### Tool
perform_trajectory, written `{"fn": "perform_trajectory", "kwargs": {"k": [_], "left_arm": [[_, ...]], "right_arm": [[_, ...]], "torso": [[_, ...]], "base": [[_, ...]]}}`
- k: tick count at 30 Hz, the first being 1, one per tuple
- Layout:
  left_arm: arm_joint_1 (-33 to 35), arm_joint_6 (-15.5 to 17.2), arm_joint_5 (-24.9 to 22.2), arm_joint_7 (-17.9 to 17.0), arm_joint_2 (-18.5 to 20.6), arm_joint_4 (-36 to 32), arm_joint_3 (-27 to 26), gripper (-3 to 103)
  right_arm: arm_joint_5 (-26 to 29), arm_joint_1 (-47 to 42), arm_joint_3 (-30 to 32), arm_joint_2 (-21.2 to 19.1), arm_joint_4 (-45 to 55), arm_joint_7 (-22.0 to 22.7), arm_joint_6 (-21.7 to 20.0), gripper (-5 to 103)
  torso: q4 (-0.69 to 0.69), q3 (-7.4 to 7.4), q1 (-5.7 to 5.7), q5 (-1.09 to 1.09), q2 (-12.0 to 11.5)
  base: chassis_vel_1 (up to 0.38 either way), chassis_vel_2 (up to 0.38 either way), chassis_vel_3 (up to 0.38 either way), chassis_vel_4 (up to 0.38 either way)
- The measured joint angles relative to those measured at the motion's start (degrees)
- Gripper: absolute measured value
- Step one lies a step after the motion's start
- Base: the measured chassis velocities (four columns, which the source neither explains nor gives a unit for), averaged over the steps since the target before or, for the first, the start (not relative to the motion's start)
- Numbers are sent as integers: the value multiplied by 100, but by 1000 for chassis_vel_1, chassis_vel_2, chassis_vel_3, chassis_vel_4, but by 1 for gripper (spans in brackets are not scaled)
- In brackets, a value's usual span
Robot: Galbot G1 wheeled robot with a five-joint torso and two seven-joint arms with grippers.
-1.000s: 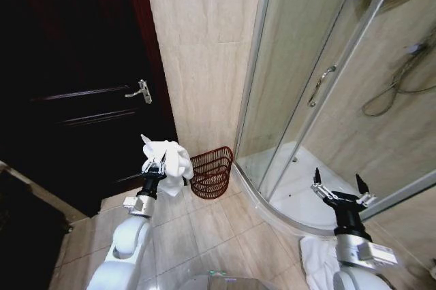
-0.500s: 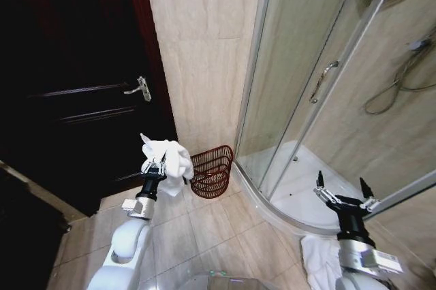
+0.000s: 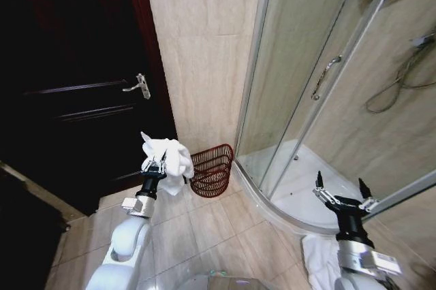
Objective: Discard the used towel into the hamper.
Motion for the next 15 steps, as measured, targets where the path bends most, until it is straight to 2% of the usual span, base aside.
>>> {"fn": "perform_trajectory", "kwargs": {"k": [15], "left_arm": [[38, -140, -46, 40, 25, 126, -16, 15]], "right_arm": [[-54, -13, -36, 0, -7, -4, -27, 100]], "torso": [[0, -156, -127, 0, -282]], "base": [[0, 0, 0, 0]]}}
